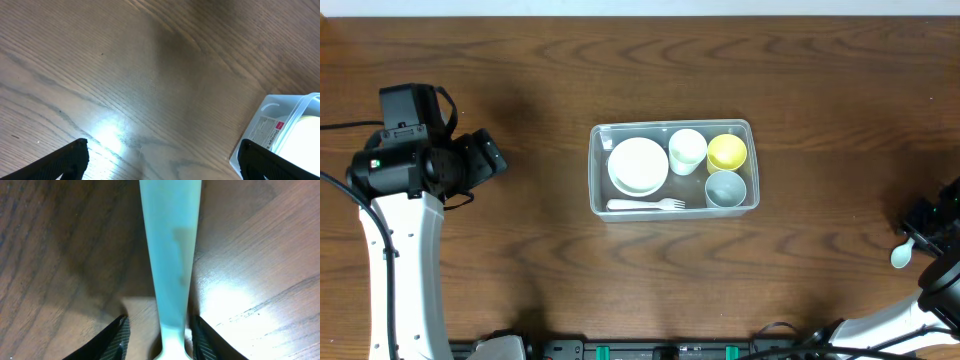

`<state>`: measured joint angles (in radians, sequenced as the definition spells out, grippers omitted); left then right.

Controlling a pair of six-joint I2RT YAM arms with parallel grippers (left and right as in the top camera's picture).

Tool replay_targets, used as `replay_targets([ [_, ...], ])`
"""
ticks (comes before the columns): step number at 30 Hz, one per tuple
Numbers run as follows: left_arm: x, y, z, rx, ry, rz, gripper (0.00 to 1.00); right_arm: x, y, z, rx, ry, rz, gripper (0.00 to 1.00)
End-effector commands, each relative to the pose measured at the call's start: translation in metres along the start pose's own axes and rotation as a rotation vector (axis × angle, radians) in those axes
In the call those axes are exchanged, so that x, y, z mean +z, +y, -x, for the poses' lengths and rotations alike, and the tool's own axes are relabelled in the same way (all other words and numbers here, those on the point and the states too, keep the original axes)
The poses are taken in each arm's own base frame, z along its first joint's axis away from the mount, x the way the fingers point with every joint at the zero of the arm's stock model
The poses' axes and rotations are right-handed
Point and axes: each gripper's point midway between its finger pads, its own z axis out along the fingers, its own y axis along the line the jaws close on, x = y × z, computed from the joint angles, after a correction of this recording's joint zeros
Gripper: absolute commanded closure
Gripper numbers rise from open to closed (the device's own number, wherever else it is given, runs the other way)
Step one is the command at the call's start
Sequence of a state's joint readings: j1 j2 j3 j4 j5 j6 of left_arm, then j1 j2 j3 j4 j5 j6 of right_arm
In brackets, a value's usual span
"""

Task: Pack container
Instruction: 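Lift the pale blue spoon with the right gripper, then carry the spoon into the container's front edge beside the fork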

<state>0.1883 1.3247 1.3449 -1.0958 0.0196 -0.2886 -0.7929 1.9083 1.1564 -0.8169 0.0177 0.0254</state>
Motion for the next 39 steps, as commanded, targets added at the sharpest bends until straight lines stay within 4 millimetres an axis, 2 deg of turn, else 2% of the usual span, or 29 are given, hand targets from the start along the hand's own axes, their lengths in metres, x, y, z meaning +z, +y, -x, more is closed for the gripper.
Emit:
replay_targets([
  [1,0.002,0.003,-0.001,-0.005,0.007,0.01,0.05,0.018,-0.008,-0.017,0.029,0.069,-0.032,0.6],
  [9,0.002,0.003,-0.001,-0.005,0.007,0.01,0.05,0.018,-0.008,-0.017,0.028,0.069,-0.032,0.66],
  [13,0.002,0.003,-0.001,-0.005,0.007,0.01,0.05,0.018,-0.008,-0.017,0.028,0.069,-0.032,0.77],
  [19,0.002,0.003,-0.002,-0.005,0.01,0.011,0.05,0.018,-0.008,-0.017,0.029,0.069,-0.032,0.88],
  [23,0.002,0.003,-0.002,-0.005,0.01,0.011,0.05,0.018,-0.008,-0.017,0.029,0.069,-0.031,0.9],
  [27,0.001,0.003,-0.002,-0.005,0.01,0.011,0.05,0.018,-0.008,-0.017,0.032,0.068,-0.031,0.99],
  [31,0.002,0.003,-0.002,-0.005,0.01,0.011,0.05,0.017,-0.008,-0.016,0.055,0.065,-0.032,0.99],
  [35,0.001,0.003,-0.002,-0.004,0.011,0.012,0.05,0.003,0.006,-0.007,0.047,0.03,0.033,0.99],
  [39,0.001,0.003,-0.003,-0.004,0.013,0.012,0.05,-0.04,0.039,0.012,-0.006,-0.064,0.138,0.99],
])
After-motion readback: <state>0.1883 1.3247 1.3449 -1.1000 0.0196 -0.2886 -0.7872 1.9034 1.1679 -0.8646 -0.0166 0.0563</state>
